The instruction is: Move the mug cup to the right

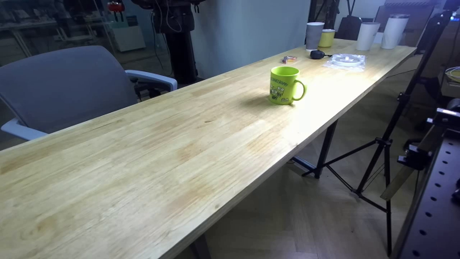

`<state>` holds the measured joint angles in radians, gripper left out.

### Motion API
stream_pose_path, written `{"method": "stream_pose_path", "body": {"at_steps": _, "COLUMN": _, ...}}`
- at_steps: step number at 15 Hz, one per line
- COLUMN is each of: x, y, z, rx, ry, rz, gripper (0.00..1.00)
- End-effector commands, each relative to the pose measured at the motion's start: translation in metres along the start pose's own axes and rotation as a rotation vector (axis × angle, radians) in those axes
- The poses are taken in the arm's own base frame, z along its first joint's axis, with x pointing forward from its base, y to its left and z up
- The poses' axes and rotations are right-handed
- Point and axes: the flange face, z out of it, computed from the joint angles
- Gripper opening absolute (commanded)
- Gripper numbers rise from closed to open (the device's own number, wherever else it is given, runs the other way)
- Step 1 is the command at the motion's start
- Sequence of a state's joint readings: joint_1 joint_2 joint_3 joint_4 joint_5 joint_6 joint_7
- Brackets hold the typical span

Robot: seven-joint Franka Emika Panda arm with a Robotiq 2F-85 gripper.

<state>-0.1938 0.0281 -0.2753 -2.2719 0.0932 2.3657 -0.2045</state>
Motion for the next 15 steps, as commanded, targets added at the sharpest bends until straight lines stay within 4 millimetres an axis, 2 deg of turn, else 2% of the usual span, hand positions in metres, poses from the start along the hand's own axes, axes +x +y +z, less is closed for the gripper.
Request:
{"method": "stream_pose_path", "body": {"at_steps": 1, "x": 0.041, "y": 0.043, "z": -0.002, "rx": -0.047, "ry": 0.012, "rz": 0.043, "gripper": 1.0}}
{"method": "stream_pose_path", "body": {"at_steps": 10, "x": 0.092, "y": 0.139, "z": 0.01, "rx": -0.09, "ry": -0.026, "rz": 0.137, "gripper": 1.0}}
{"method": "stream_pose_path", "body": {"at_steps": 11, "x": 0.074, "y": 0.123, "z": 0.012, "rx": -0.086, "ry": -0.014, "rz": 0.12, "gripper": 1.0}}
{"method": "stream_pose_path", "body": {"at_steps": 13, "x": 0.082, "y": 0.137, "z": 0.015, "rx": -0.096, "ry": -0.022, "rz": 0.134, "gripper": 1.0}}
{"method": "stream_pose_path", "body": {"at_steps": 15, "x": 0.086, "y": 0.14, "z": 0.017, "rx": -0.099, "ry": -0.025, "rz": 0.136, "gripper": 1.0}}
